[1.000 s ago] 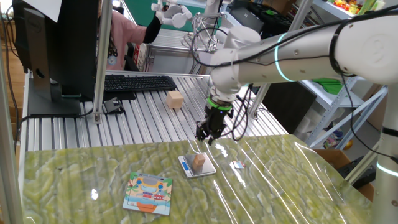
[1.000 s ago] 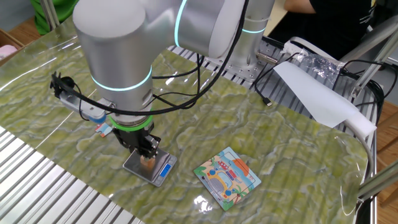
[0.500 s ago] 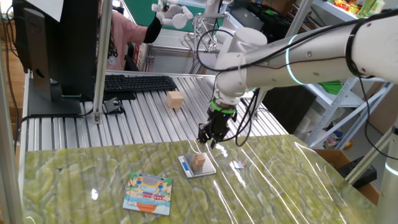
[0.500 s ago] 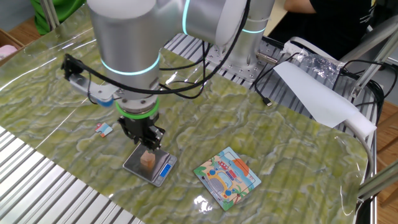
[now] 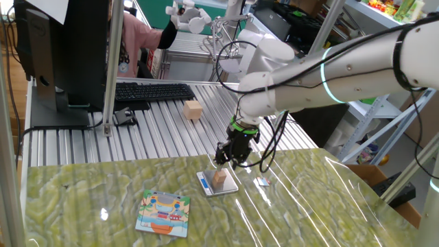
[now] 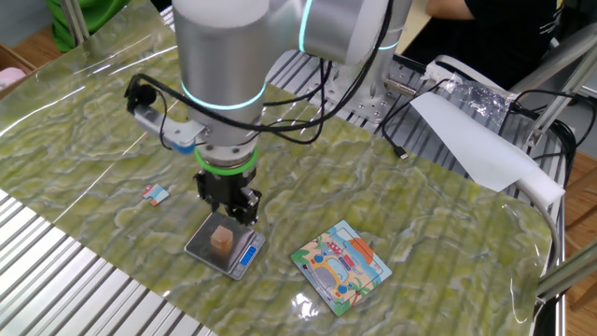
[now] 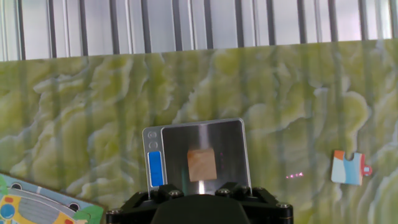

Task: Remove the object from the scale

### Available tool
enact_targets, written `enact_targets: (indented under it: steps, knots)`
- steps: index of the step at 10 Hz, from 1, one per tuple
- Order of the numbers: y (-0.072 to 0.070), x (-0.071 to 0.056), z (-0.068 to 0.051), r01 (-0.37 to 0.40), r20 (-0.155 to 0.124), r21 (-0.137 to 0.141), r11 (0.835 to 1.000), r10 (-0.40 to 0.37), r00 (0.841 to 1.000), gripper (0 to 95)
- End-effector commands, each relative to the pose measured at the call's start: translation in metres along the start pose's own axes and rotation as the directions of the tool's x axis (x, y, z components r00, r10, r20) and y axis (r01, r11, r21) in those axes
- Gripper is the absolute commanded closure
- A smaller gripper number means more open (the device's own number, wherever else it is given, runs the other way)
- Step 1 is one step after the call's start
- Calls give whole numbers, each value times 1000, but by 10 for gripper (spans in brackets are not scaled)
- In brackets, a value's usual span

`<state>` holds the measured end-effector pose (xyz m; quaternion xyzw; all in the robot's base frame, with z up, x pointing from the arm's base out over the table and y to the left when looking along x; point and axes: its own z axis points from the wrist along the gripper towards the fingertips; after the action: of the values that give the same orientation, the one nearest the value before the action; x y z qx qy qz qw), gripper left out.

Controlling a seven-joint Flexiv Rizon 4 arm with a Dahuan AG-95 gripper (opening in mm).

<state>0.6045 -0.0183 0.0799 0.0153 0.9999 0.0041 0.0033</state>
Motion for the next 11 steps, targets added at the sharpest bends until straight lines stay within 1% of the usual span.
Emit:
enact_targets:
  steps: [1,2,4,5,11]
  knots:
    - [-3,-1,4,1,9,2,1000,-1,1000,380]
    - [-4,-2,6,4,11,2,1000,-4,1000,380]
    - [-6,-6,13,6,19,2,1000,-6,1000,380]
    - [-6,-7,16,4,18,2,1000,-4,1000,380]
    - [2,-17,33,-1,23,1,1000,1,1000,380]
